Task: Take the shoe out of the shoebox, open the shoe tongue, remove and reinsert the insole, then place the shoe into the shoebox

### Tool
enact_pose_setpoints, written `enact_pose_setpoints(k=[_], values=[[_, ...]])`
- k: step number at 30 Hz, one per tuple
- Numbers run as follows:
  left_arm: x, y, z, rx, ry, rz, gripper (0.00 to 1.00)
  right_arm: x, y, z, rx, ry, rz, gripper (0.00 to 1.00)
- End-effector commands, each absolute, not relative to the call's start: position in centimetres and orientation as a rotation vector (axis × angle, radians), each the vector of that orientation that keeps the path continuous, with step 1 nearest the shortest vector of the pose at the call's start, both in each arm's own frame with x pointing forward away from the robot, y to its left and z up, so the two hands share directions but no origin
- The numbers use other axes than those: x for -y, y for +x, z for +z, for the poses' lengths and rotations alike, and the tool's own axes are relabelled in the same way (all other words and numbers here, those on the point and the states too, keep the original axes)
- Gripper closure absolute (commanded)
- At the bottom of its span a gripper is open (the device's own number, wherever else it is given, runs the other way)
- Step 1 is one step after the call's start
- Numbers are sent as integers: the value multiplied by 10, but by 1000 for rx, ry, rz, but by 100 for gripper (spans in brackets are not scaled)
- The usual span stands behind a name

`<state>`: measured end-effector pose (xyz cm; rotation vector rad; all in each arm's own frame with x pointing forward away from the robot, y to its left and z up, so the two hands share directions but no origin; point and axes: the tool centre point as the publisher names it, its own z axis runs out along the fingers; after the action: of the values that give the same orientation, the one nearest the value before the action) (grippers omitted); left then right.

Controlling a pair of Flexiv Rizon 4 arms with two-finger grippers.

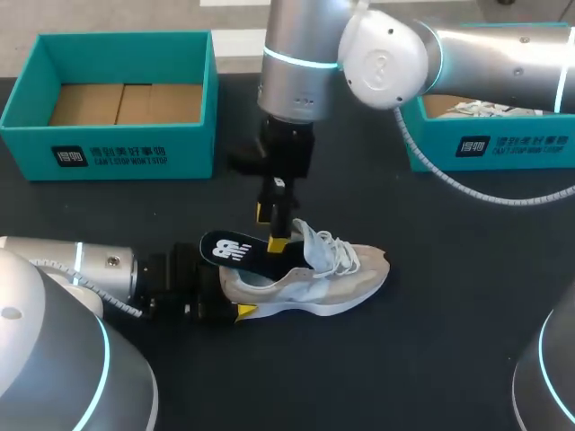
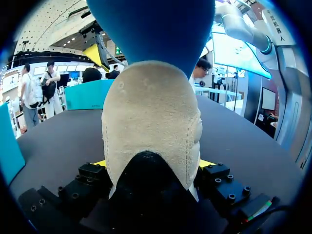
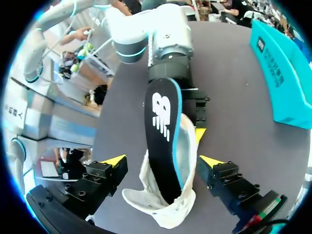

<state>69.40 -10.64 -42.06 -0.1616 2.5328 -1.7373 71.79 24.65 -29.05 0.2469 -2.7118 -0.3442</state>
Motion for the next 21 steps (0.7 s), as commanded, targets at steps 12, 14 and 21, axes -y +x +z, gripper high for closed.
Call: enact_pose_setpoints(k=[12, 14, 21], values=[[107, 694, -421, -2532, -162, -1736, 100, -244, 714, -293, 2603, 207, -275, 0], [107, 694, -421, -2532, -162, -1736, 100, -244, 714, -293, 2603, 207, -275, 0], [107, 694, -421, -2532, -162, -1736, 100, -246, 709, -288, 2495, 27, -433, 0]])
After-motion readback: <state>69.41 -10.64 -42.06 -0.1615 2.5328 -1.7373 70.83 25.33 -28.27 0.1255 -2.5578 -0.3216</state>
